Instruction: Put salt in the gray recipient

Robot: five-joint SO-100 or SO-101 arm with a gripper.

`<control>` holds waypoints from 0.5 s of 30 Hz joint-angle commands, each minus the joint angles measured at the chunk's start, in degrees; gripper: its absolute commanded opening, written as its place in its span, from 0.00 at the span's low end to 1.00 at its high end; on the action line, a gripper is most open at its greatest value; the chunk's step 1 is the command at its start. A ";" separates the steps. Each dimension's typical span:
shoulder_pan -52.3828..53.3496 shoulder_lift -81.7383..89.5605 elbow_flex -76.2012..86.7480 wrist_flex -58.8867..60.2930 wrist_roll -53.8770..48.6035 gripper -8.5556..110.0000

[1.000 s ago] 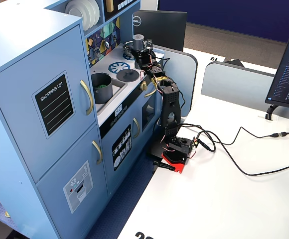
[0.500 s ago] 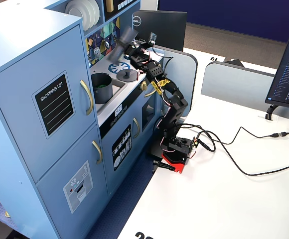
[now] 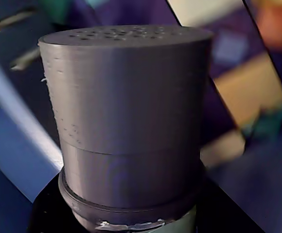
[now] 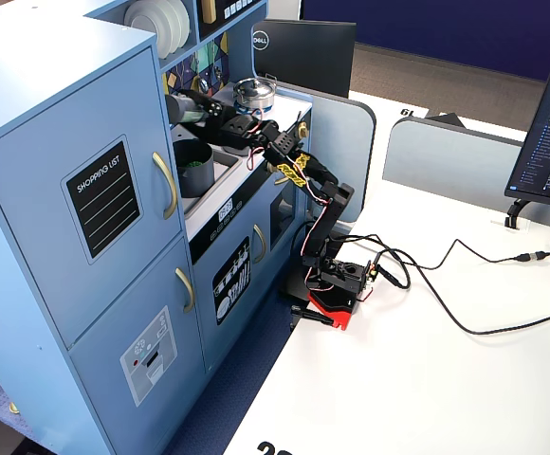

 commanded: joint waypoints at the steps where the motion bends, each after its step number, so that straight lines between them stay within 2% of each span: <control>1: -4.83 -1.49 -6.06 -1.67 9.67 0.07; 5: -6.86 -3.25 -6.42 -4.39 12.66 0.07; 11: -2.81 -7.56 -13.97 19.86 18.19 0.07; 13: -3.25 -7.03 -12.48 19.95 18.11 0.07; 15: -4.48 -5.98 -10.55 14.15 17.05 0.07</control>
